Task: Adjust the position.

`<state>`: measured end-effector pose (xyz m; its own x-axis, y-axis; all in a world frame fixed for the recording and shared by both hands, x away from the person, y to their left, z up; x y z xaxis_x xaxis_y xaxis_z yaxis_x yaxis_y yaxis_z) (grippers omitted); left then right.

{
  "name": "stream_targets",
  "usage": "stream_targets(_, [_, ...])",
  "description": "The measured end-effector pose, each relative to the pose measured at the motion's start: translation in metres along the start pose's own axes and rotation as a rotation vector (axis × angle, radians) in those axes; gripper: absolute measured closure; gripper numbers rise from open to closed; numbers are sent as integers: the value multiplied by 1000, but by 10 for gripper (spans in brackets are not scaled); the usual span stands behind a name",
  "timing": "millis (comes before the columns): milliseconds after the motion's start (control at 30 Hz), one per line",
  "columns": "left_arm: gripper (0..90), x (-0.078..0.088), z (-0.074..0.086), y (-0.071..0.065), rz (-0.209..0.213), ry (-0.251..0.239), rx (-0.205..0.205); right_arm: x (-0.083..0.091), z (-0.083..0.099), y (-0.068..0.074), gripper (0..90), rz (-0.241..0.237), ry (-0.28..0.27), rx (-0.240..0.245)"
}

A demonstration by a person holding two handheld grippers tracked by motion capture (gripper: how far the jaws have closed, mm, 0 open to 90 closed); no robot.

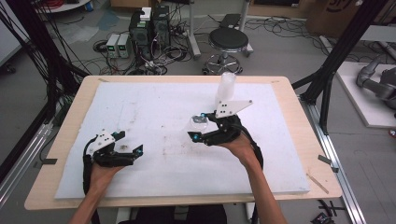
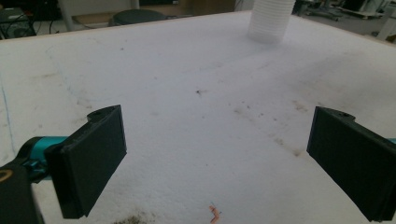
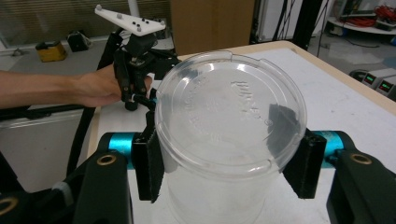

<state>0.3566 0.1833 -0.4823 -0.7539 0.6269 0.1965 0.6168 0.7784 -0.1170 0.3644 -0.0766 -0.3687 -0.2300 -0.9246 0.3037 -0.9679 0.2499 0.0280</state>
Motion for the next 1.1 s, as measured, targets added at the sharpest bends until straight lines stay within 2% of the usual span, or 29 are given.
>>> stream_targets(200, [46,7,-17,-7,120,-18,-37,5,-3,0,407,-28,-18,-11])
stream_targets(300, [46,12,-29,-11,194,-18,-65,8,-4,1,407,-44,-26,-9])
stream_targets(533, [46,20,-63,-19,326,-33,-119,8,-7,5,408,-82,-32,-5])
stream_targets(633, [46,19,-73,-25,378,-47,-129,8,-8,7,408,-99,-34,-9])
stream_targets(800, [46,12,-83,-40,454,-67,-139,6,-9,11,409,-125,-32,-7])
stream_targets(1100, [46,-13,-83,-76,582,-51,-132,3,-12,18,412,-168,-37,2])
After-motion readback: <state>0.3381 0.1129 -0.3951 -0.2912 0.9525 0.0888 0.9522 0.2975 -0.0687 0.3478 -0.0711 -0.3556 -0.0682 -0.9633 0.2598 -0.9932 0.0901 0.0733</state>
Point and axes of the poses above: each handheld gripper's, and its own axes: x roughly backward along the jaws, z roughly out of its underside, y roughly to its left, the point moved 8 cm from there along -x, roughly forward along the jaws, and after that the axes turned 5 degrees about -y, right-handed, at the moved point
